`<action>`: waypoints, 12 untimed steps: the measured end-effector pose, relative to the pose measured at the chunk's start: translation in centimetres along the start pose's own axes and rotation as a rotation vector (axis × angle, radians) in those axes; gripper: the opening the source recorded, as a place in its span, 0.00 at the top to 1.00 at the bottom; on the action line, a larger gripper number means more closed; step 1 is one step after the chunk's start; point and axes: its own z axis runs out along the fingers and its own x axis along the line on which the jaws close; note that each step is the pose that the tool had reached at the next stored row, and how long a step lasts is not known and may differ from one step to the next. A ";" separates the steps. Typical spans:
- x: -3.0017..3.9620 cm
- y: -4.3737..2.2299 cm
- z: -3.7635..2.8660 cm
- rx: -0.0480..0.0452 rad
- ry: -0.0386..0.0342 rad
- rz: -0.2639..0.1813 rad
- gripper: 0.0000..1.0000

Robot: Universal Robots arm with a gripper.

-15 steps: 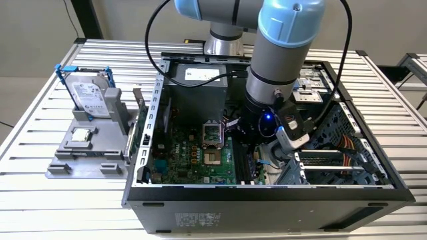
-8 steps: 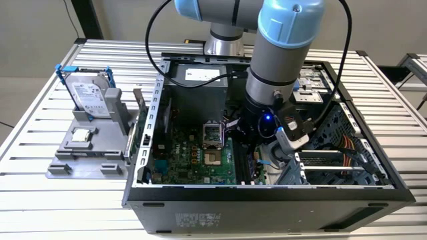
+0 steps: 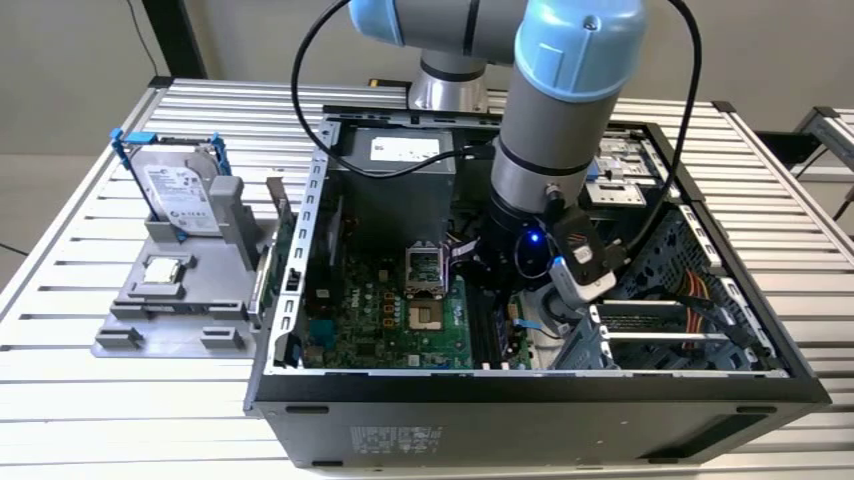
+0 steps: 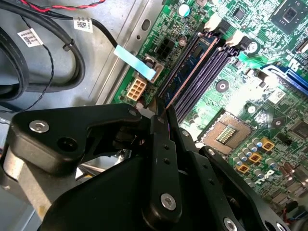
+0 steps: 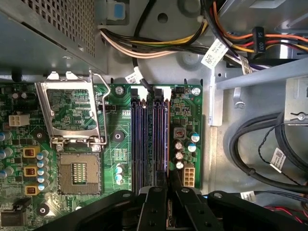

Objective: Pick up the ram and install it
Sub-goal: 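Insert the ram into the slot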

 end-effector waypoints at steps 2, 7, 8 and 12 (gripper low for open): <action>0.00 0.00 0.01 0.0001 0.0000 0.000 1.00; 0.00 0.00 0.02 0.0000 0.0000 0.000 1.00; 0.00 0.00 0.02 0.0000 0.0001 0.000 1.00; 0.00 0.04 0.08 -0.0016 -0.0001 0.000 0.00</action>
